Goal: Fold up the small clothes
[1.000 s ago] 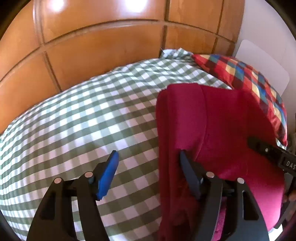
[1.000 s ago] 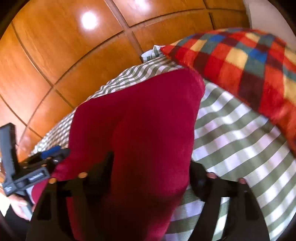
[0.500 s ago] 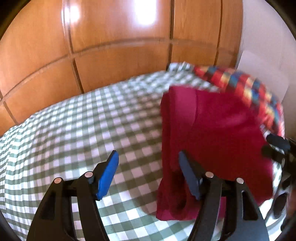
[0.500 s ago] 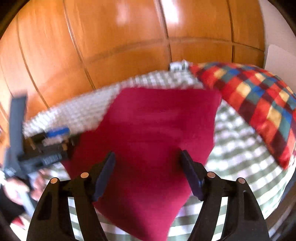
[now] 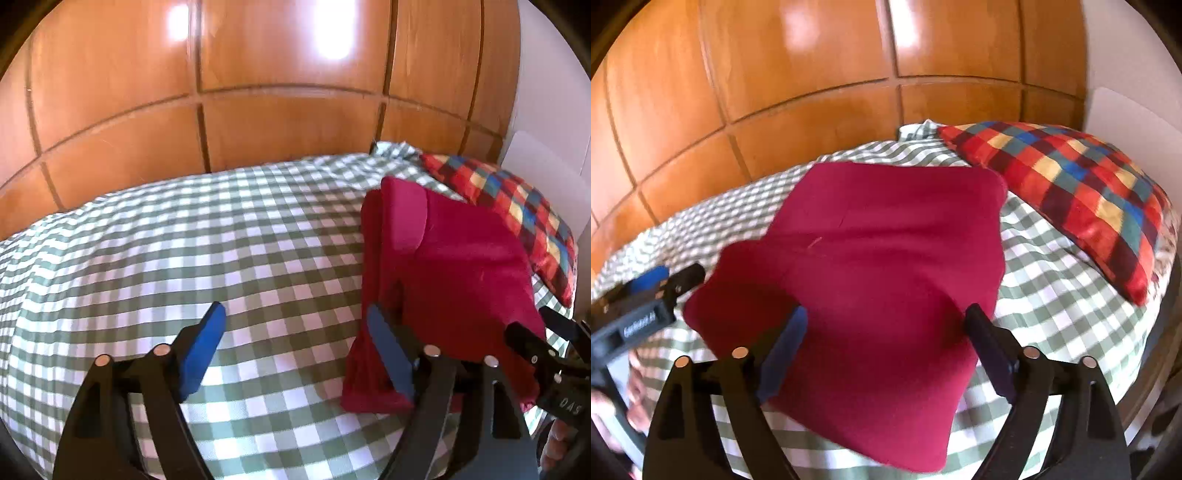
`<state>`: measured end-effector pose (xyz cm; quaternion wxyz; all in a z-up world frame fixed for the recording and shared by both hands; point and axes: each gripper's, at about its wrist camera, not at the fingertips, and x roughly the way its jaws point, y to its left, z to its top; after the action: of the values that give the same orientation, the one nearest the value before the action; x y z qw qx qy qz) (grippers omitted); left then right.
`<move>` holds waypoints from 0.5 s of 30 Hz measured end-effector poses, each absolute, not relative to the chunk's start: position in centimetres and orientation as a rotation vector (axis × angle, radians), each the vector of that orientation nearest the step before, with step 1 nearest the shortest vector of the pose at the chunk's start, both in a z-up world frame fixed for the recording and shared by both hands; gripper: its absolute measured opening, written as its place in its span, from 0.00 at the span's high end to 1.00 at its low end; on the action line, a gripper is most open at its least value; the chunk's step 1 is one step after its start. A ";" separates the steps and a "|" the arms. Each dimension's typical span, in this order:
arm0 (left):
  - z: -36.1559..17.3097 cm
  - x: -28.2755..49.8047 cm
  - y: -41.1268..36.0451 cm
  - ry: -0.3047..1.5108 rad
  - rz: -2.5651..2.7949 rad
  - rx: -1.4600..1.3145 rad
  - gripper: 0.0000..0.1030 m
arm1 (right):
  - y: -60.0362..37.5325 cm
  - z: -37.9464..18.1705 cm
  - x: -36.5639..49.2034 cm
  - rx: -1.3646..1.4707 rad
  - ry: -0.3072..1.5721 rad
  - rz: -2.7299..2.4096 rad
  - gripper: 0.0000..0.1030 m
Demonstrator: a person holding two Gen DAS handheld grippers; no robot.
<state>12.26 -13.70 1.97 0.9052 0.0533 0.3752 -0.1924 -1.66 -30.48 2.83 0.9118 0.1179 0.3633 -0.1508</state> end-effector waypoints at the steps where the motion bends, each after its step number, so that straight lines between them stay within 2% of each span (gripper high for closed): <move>1: 2.2 11.9 -13.5 0.766 -0.397 0.108 0.20 | -30.4 3.2 -2.0 0.252 0.736 -0.323 0.13; 7: 3.5 9.6 -12.3 0.719 -0.388 0.087 0.11 | -29.2 4.5 -3.4 0.258 0.696 -0.400 0.10; 15: 4.2 7.8 -10.9 0.708 -0.344 0.067 0.07 | -27.1 5.0 -4.3 0.221 0.677 -0.454 0.05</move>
<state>7.80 -10.94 4.23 0.9229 0.0328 0.3451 -0.1675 -4.27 -27.08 4.99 0.9122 0.1074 0.3285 -0.2201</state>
